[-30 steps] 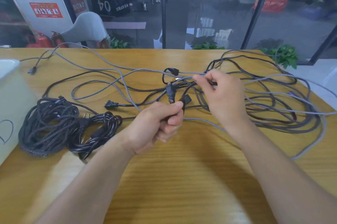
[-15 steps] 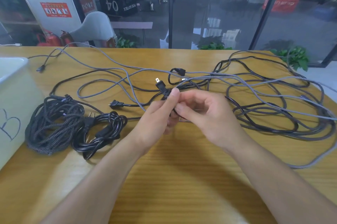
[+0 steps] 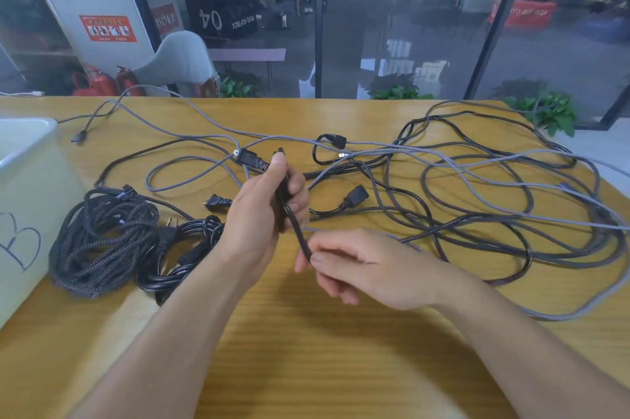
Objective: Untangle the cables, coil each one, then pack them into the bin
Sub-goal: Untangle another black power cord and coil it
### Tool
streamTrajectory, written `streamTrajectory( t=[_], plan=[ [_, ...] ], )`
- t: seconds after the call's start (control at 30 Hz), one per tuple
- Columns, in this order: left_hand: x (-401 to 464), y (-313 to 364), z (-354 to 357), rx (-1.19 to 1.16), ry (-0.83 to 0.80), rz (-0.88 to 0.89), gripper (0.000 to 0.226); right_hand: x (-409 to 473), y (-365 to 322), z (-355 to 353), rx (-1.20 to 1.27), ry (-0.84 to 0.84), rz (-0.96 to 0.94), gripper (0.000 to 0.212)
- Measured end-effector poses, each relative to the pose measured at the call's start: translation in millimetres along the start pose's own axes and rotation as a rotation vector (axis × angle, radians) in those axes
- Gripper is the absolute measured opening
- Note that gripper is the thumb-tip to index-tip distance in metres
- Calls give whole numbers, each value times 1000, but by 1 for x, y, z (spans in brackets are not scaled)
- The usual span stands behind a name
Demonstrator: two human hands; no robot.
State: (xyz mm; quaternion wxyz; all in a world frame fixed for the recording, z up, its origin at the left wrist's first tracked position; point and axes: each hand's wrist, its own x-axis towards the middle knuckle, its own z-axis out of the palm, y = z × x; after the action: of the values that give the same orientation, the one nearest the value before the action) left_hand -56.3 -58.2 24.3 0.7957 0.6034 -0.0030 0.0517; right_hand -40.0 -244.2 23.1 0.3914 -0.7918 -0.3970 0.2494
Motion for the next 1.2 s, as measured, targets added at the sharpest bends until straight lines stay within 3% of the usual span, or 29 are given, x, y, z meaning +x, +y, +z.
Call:
streamTrajectory(
  t=[0.17, 0.3, 0.4, 0.5, 0.6, 0.73, 0.8, 0.9, 0.97, 1.03, 1.1, 1.2],
  plan=[
    [-8, 5, 12, -175, -177, -13, 46, 3, 7, -2, -145, -11, 10, 27],
    [-11, 2, 14, -185, -304, -60, 46, 8, 10, -2, -245, 11, 36, 36],
    [-13, 3, 13, -119, -396, -99, 46, 10, 12, -9, -612, 64, 93, 68],
    [-16, 7, 11, -15, -454, -114, 45, 10, 26, -38, -910, 276, 205, 85],
    [-17, 9, 11, 105, -497, -75, 46, -2, 36, -63, -732, 404, 213, 74],
    [-16, 10, 7, 156, -444, -87, 46, -28, 40, -80, -229, 214, 210, 37],
    [-15, 9, 6, 161, -442, -86, 46, -33, 43, -84, -355, 275, 319, 40],
    [-16, 2, 15, 204, -505, -86, 46, -24, 41, -84, -712, 737, 465, 70],
    [-18, -4, 23, 293, -544, -88, 46, -15, 39, -76, -763, 1029, 376, 71],
    [-18, -12, 28, 410, -551, -81, 49, -7, 34, -63, -610, 1145, 152, 56],
    [-18, -18, 29, 474, -521, -80, 54, -5, 25, -50, -354, 1118, -44, 40],
    [-14, -19, 26, 446, -356, -73, 52, -6, 15, -38, -266, 982, -99, 28]
  ],
)
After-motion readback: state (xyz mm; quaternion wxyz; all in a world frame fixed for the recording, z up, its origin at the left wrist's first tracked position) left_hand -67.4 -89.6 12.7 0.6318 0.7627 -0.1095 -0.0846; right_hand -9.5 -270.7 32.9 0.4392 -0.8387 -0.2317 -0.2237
